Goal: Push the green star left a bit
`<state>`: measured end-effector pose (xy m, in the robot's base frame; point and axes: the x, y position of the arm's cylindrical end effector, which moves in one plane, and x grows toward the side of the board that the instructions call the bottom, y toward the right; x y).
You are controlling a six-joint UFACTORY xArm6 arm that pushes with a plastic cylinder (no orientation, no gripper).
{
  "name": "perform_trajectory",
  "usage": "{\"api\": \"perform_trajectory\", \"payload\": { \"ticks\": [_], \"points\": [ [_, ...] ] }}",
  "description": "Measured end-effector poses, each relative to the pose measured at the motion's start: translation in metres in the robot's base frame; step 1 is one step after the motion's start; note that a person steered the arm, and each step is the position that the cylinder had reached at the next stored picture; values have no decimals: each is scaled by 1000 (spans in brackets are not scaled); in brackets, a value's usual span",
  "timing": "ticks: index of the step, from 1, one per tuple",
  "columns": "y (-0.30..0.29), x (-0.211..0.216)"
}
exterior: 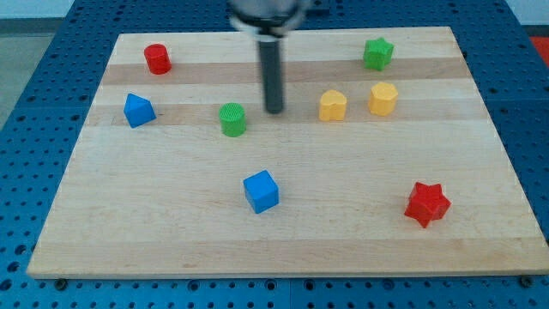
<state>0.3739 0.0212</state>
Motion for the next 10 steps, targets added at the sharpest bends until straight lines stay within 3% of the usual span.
{"api": "perform_trajectory", "payload": {
  "ticks": [1, 3, 4, 7, 9, 10],
  "points": [
    [76, -42],
    [190, -69],
    [139, -97],
    [158, -134],
    [14, -136],
    [50, -132]
  ]
}}
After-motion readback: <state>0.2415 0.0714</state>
